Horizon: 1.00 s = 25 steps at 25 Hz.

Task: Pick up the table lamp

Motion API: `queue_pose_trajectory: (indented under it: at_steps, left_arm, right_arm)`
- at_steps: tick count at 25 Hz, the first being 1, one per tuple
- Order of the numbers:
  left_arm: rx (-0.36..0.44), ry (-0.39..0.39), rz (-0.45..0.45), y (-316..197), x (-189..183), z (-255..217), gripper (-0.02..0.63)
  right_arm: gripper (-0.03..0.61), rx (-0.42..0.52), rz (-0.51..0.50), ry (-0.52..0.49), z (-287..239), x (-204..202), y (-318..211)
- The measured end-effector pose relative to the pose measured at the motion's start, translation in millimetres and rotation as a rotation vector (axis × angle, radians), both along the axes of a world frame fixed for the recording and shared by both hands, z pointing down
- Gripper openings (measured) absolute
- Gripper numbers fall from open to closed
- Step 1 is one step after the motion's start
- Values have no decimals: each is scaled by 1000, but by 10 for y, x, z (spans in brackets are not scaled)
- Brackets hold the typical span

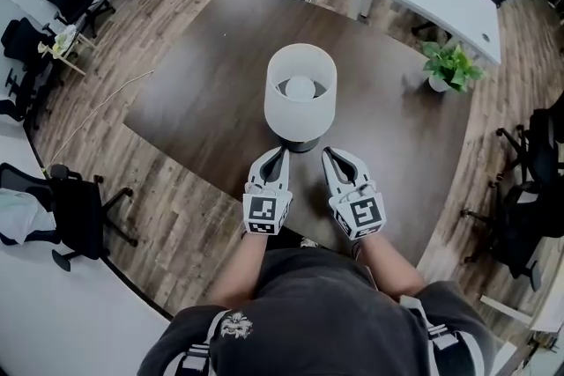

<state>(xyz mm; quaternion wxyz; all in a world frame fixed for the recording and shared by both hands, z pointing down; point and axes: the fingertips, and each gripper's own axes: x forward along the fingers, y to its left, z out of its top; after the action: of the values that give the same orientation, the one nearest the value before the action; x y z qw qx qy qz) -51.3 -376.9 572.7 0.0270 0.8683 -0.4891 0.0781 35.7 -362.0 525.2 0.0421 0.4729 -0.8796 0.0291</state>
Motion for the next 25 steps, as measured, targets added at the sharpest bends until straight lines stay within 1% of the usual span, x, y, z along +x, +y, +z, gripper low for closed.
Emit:
queue_pose_trajectory:
  at_steps: [5, 6, 7, 8, 10, 14, 18, 25]
  left_arm:
    - [-24, -8, 27, -123, 82, 230, 11]
    - [-34, -6, 31, -142, 96, 281, 47]
    - [-45, -4, 33, -165, 106, 327, 106]
    - [-53, -1, 34, -195, 115, 368, 133]
    - [-60, -2, 41, -270, 144, 435, 160]
    - [-62, -10, 62, -458, 250, 536, 239]
    - [-54, -30, 72, -654, 370, 597, 265]
    - [-34, -28, 90, -889, 482, 659, 270]
  right_arm:
    - [26, -25, 31, 3, 137, 77, -128]
    - [25, -28, 34, 4, 160, 88, -137]
    - [26, -32, 36, 5, 183, 92, -144]
    - [26, -36, 38, 8, 207, 91, -151]
    - [26, -43, 42, 13, 247, 83, -173]
    - [26, -52, 46, 17, 317, 72, -231]
    - [26, -63, 53, 20, 384, 111, -304]
    - [26, -91, 62, 27, 516, 134, -417]
